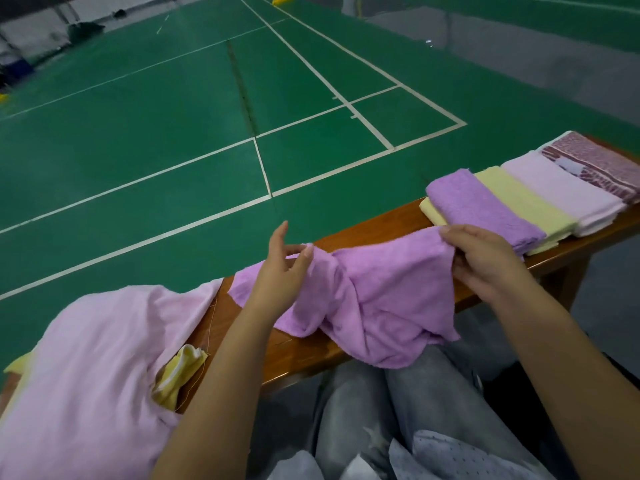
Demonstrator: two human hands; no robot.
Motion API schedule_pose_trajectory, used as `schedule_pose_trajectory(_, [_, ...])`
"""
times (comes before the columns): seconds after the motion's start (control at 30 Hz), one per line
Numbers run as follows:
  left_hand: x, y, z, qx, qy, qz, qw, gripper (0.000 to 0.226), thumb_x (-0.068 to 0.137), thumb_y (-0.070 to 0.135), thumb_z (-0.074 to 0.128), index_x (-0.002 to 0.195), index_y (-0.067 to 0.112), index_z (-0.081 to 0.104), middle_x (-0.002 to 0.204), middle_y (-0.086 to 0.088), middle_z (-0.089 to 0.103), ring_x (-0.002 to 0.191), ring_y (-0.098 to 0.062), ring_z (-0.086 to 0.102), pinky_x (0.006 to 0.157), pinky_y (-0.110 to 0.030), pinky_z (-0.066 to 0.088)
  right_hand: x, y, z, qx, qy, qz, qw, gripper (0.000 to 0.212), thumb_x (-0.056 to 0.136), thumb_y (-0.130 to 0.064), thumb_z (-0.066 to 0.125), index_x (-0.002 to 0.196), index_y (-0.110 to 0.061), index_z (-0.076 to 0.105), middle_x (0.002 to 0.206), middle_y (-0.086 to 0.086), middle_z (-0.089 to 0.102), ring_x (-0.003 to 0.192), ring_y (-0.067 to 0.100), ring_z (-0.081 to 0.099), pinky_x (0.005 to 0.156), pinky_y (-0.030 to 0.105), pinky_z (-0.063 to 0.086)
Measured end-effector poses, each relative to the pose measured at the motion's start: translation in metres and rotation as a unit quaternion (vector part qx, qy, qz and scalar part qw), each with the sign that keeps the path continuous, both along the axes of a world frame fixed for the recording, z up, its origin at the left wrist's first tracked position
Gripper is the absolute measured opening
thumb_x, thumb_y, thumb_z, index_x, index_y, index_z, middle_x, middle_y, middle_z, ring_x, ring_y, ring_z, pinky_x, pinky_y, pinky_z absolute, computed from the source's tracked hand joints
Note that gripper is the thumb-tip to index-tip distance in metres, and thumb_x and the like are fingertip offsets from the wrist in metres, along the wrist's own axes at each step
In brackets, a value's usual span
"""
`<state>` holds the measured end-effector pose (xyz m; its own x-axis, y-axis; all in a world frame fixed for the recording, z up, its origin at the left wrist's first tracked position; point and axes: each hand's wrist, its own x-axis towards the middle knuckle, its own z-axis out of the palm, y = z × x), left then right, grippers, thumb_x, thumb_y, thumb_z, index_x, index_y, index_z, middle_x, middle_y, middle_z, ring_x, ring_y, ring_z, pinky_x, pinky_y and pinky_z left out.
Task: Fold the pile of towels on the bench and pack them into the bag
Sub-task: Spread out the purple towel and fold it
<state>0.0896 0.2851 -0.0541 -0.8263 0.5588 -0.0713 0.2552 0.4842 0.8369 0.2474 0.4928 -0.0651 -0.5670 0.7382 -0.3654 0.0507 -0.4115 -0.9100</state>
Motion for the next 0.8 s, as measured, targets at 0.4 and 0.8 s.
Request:
schedule_pose_trajectory(0.4, [-0.042, -0.033, -0.099, -0.373, 0.142, 0.056, 0.915, 0.044, 0.099, 0.037, 0.045, 0.139, 0.02, 0.043, 0.145, -0.01, 0.038, 0.129, -0.031, 0.04, 0.104, -0.042, 0.034, -0.011, -0.037, -0.024, 0.048, -0.046, 0.026, 0.997, 0.015, 0.096, -0.019, 0.053, 0.097, -0.011, 0.066, 0.094, 0.005, 0.067, 0.088, 0.017, 0.061, 0.066, 0.021, 0.047])
schedule_pose_trajectory(0.8, [0.013, -0.081, -0.083, -0.147, 0.027, 0.167, 0.975, 0.018, 0.098, 0.023, 0.05, 0.108, 0.013, 0.061, 0.107, -0.005, 0.063, 0.086, -0.015, 0.052, 0.068, -0.02, 0.045, -0.042, -0.104, -0.053, 0.185, -0.098, 0.255, 0.944, 0.009, 0.091, -0.012, 0.06, 0.099, -0.017, 0.058, 0.079, -0.002, 0.06, 0.065, 0.009, 0.057, 0.061, 0.019, 0.048])
